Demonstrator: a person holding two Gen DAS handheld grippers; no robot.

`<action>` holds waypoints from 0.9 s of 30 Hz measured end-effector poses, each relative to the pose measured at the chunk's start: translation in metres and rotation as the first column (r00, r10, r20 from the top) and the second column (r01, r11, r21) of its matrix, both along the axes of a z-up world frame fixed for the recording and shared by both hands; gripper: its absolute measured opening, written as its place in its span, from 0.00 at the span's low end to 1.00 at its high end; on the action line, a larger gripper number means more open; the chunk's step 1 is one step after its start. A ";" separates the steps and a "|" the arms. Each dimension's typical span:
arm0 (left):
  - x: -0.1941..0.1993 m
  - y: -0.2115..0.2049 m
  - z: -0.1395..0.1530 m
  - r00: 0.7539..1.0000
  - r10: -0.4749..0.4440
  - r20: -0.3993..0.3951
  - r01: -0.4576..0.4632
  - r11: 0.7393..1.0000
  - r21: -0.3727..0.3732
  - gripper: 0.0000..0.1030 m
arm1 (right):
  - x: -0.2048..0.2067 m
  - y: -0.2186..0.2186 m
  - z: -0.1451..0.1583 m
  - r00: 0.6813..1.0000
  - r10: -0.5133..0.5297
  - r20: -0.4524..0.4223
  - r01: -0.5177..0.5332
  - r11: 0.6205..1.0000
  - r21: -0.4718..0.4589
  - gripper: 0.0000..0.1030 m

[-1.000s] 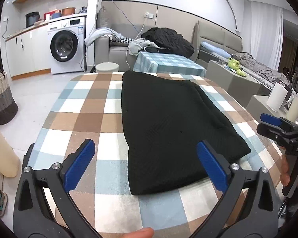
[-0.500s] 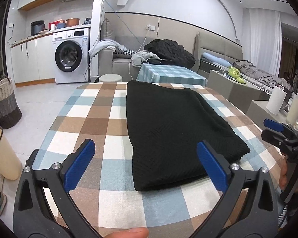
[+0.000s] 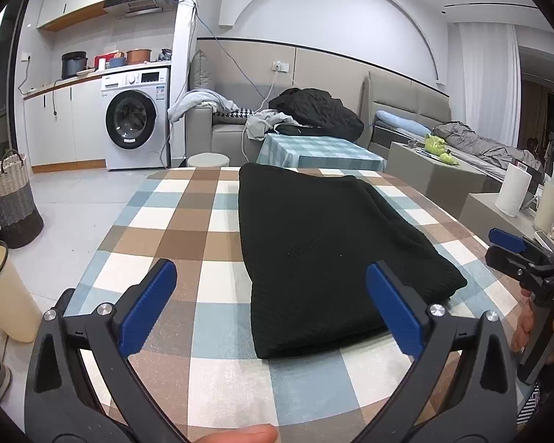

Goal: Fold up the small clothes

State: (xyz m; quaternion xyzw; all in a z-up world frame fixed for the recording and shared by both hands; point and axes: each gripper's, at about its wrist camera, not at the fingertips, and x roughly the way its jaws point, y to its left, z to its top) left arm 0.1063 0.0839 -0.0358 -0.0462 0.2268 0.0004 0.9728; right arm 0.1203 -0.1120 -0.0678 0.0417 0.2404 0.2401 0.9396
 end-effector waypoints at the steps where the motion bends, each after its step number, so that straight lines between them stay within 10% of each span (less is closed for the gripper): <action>1: 0.000 0.000 0.000 1.000 0.001 0.001 -0.001 1.000 0.001 0.99 | -0.002 0.000 0.001 1.000 0.001 0.012 -0.001 1.000 0.002 1.00; 27: 0.006 -0.007 -0.015 0.999 -0.043 0.006 0.043 0.999 0.020 0.99 | -0.004 0.002 0.001 0.999 0.009 0.042 -0.008 1.000 -0.012 1.00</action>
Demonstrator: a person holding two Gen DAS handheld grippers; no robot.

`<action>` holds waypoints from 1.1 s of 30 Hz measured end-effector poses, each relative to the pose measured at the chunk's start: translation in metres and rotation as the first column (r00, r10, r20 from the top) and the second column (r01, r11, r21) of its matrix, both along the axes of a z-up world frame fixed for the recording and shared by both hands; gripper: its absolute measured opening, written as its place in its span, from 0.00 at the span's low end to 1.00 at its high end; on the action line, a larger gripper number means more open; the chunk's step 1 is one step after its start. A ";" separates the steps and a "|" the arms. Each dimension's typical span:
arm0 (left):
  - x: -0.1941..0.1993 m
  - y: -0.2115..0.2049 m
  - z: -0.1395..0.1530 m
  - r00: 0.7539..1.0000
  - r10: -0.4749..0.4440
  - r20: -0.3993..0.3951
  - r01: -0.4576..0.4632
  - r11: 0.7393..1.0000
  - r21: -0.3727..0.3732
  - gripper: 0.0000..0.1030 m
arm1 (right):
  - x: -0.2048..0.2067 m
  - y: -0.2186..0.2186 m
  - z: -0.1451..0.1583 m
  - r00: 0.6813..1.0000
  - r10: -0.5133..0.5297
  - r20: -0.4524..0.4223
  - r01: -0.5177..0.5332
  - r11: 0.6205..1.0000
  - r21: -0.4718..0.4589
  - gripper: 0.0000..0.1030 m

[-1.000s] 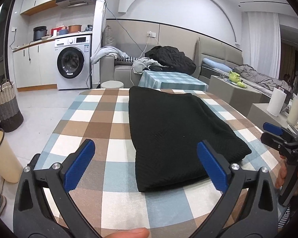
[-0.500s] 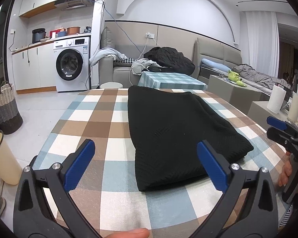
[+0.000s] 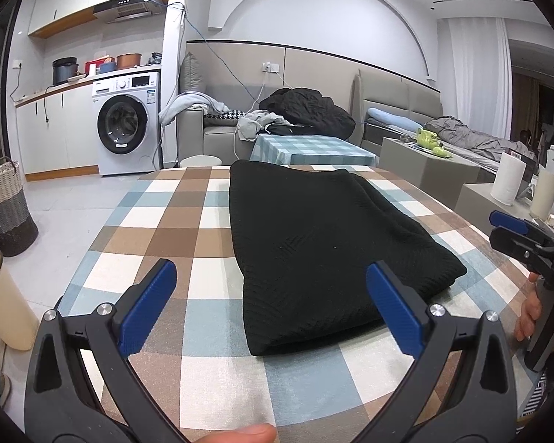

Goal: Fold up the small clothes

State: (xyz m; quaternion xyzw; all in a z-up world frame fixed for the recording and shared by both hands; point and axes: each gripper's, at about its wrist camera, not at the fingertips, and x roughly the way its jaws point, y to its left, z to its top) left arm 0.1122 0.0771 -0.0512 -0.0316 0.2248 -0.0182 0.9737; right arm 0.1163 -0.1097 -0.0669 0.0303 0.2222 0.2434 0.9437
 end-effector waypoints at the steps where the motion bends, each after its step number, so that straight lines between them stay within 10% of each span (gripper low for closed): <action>1: 0.001 0.000 -0.001 1.000 -0.002 -0.001 0.002 1.000 0.002 0.99 | -0.001 0.000 0.000 1.000 0.002 0.000 -0.002 1.000 0.001 1.00; 33: 0.002 0.004 -0.002 1.000 -0.006 -0.003 0.006 1.000 -0.014 0.99 | -0.002 0.002 -0.001 1.000 0.002 -0.002 -0.002 1.000 0.000 1.00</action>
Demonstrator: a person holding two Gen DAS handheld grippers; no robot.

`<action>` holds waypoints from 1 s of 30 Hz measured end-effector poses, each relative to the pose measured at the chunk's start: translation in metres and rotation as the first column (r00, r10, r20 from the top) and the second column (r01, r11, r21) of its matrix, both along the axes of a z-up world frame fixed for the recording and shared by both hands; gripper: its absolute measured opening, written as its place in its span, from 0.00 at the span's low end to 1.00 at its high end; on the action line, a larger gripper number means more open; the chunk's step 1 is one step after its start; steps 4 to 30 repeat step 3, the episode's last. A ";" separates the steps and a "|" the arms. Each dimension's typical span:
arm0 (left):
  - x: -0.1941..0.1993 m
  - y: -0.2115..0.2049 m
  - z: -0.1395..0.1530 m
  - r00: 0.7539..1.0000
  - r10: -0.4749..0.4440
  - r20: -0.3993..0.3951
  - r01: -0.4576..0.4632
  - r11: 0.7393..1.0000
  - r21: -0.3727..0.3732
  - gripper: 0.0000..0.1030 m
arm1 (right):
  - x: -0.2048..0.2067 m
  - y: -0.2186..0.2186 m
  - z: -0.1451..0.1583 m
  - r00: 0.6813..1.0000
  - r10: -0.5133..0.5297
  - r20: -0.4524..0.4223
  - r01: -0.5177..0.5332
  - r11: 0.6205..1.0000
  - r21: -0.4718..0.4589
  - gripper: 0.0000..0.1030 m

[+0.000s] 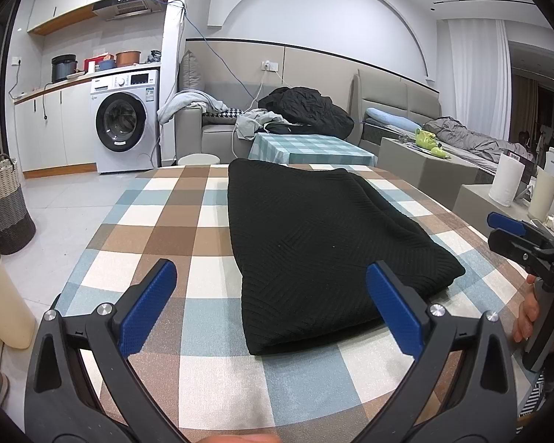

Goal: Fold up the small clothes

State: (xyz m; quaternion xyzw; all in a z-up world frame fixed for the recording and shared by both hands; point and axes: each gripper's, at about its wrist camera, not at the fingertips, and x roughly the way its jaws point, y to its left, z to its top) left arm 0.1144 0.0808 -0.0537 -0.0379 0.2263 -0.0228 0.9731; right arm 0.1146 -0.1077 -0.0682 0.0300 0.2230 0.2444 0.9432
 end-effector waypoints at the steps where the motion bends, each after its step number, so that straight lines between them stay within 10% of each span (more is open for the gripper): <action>1: 0.000 0.000 0.000 1.000 0.002 0.002 -0.002 1.000 0.001 0.99 | 0.000 0.000 0.001 1.000 0.000 -0.001 0.000 1.000 0.001 1.00; 30: 0.002 0.001 -0.001 1.000 0.004 0.002 -0.004 1.000 0.003 0.99 | 0.000 0.000 0.001 1.000 -0.001 -0.001 0.001 1.000 0.001 1.00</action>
